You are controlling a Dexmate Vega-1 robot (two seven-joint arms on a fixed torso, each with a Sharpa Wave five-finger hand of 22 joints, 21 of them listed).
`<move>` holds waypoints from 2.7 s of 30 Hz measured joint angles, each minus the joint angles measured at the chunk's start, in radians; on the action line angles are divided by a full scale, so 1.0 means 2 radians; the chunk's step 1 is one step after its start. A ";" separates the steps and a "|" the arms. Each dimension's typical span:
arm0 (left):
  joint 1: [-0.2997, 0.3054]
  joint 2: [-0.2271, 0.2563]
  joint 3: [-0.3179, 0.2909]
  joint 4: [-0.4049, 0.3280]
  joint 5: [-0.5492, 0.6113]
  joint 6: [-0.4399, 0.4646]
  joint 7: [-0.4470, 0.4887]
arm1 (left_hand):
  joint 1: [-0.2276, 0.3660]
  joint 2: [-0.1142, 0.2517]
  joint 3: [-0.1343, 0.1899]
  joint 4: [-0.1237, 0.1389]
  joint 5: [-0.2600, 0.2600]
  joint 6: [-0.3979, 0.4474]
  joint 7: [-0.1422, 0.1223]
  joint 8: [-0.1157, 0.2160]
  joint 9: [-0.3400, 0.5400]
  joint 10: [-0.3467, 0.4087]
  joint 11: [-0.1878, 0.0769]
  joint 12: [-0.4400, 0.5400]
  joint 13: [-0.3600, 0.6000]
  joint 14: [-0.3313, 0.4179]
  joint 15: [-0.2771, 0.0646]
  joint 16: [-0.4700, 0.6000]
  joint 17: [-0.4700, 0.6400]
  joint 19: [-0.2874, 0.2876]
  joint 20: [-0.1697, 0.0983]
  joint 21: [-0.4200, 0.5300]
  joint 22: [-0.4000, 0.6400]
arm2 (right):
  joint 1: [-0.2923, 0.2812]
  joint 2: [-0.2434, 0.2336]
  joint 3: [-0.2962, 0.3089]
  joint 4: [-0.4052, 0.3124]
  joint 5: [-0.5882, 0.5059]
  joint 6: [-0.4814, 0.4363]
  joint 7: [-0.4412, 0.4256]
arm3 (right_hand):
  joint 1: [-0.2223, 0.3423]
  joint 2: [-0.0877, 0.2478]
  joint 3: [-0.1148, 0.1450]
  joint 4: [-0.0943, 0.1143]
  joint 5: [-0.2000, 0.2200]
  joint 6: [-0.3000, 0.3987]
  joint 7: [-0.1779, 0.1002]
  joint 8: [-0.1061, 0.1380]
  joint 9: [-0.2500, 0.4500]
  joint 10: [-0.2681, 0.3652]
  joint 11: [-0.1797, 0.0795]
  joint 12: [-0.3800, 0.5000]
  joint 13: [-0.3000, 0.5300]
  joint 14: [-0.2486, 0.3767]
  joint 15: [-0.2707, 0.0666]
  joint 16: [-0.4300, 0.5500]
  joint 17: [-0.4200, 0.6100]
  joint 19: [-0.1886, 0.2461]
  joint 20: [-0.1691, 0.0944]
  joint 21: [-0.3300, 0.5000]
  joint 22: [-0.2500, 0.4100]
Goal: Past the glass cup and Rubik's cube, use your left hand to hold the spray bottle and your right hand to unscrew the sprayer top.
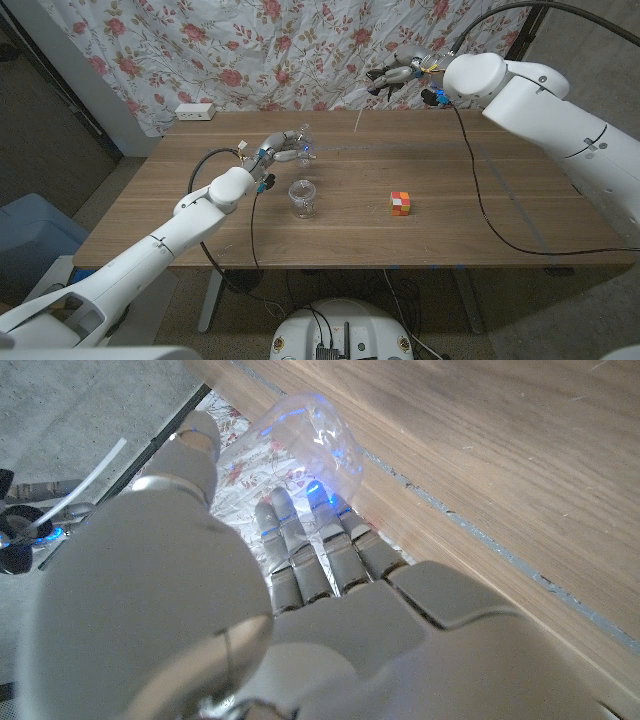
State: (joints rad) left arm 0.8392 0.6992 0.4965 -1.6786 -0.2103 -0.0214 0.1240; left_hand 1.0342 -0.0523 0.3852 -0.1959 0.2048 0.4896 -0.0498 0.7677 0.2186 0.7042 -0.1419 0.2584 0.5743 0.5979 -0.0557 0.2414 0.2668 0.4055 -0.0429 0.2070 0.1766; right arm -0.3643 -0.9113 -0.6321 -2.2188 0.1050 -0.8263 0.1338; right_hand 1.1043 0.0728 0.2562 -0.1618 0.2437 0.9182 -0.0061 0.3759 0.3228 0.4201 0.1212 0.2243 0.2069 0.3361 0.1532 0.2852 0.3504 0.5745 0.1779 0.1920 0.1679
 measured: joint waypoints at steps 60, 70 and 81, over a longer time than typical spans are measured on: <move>0.038 -0.026 -0.034 0.115 -0.081 -0.118 -0.015 | -0.037 0.001 0.008 0.011 -0.003 -0.004 -0.008 -0.015 -0.011 -0.037 -0.009 -0.021 -0.025 -0.028 0.002 -0.012 -0.015 -0.043 0.000 -0.006 0.001 | -0.023 0.017 -0.016 0.075 -0.020 0.005 -0.027 | -0.007 0.006 -0.007 0.004 -0.002 -0.005 -0.005 -0.007 -0.003 -0.005 -0.013 -0.007 0.003 -0.005 -0.007 0.000 0.005 -0.001 -0.031 0.000 0.001; 0.040 -0.023 -0.034 0.118 -0.083 -0.109 -0.014 | -0.040 0.000 0.008 0.011 -0.003 -0.004 -0.008 -0.022 -0.012 -0.044 -0.009 -0.021 -0.030 -0.029 0.002 -0.012 -0.015 -0.045 0.002 -0.006 0.001 | -0.023 0.025 -0.018 0.092 -0.021 0.013 -0.026 | -0.007 0.006 -0.007 0.004 -0.002 -0.005 -0.005 -0.007 -0.002 -0.005 -0.013 -0.007 0.002 -0.002 -0.011 0.000 0.005 -0.001 -0.031 0.000 0.001; 0.039 -0.023 -0.028 0.131 -0.084 -0.106 -0.020 | -0.043 0.001 0.008 0.011 -0.003 -0.007 -0.011 -0.029 -0.012 -0.051 -0.012 -0.025 -0.036 -0.042 0.003 -0.016 -0.019 -0.056 0.009 -0.010 0.001 | -0.027 0.032 -0.018 0.108 -0.017 0.018 -0.032 | -0.007 0.006 -0.007 0.004 -0.002 -0.005 -0.005 -0.007 -0.002 -0.003 -0.015 -0.007 0.002 -0.002 -0.011 0.000 0.005 0.002 -0.034 0.000 0.001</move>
State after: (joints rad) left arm 0.9169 0.6524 0.4397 -1.4162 -0.3793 -0.2324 0.0834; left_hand 0.9482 -0.0513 0.4021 -0.1740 0.1992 0.4753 -0.0722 0.7092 0.1952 0.6019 -0.1666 0.2091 0.5016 0.5137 -0.0497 0.2098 0.2280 0.2942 -0.0245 0.1873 0.1791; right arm -0.4180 -0.8471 -0.6683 -2.0035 0.0715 -0.7905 0.0706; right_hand 1.0907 0.0855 0.2413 -0.1546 0.2387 0.9090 -0.0152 0.3629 0.3181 0.4145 0.0909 0.2109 0.2117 0.3325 0.1321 0.2852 0.3597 0.5789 0.1101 0.1928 0.1699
